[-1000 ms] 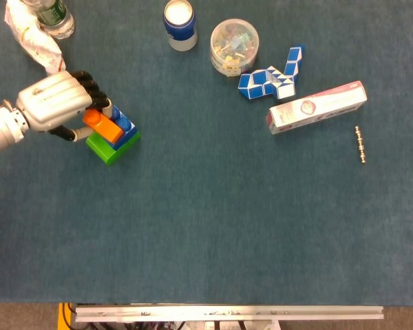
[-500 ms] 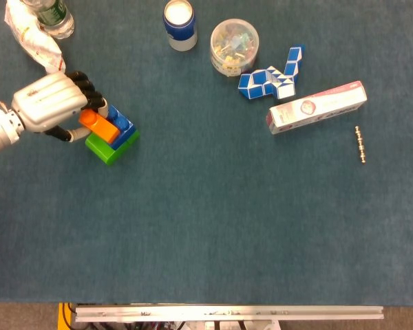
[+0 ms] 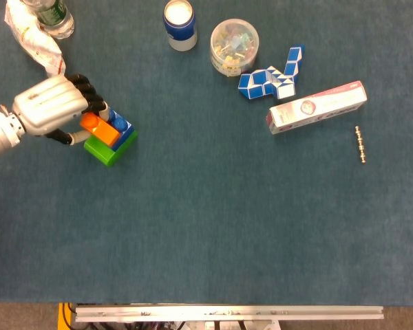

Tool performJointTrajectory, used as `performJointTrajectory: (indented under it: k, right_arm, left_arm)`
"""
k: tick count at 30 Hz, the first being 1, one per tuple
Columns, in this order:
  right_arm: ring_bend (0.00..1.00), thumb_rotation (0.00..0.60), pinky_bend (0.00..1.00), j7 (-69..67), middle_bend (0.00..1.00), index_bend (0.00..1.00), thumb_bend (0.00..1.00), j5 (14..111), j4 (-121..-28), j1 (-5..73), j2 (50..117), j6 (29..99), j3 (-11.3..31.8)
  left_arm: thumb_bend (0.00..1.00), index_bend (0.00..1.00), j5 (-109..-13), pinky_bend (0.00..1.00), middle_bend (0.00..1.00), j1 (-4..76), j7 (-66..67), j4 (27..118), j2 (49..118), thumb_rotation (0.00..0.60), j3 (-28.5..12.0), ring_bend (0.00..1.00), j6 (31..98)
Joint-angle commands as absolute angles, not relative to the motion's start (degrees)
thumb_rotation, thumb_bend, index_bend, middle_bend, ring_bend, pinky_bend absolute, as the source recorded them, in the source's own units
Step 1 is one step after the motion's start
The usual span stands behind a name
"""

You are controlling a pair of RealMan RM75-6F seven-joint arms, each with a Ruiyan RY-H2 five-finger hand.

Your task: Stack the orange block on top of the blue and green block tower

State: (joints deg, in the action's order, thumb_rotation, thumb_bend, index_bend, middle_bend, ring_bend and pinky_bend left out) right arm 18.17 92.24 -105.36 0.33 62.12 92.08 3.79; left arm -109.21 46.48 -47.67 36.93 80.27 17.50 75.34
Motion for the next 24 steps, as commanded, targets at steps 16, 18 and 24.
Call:
performJointTrajectory:
  k: [16,18,24]
  right_arm:
    - [0.40,0.600,0.41,18.2,0.38,0.34,0.25,92.3,-105.2,0.5,62.2,91.8,3.8]
    - [0.40,0.600,0.41,18.2,0.38,0.34,0.25,92.2,-105.2,0.5,62.3,91.7,3.8]
    - [0.40,0.600,0.41,18.3,0.38,0.34,0.25,92.2,-105.2,0.4,62.2,91.8,3.8]
  left_arm:
    - [0.36,0.53,-108.5,0.26,0.47,45.4,-48.6,34.9,81.6,0.600,17.3,0.34,75.3]
    - [0.36,0.53,-108.4,0.26,0.47,45.4,-48.8,34.5,81.8,0.600,17.3,0.34,75.1]
    - [0.36,0.53,-108.0,0.26,0.47,44.9,-49.4,33.8,82.5,0.600,17.1,0.34,75.3]
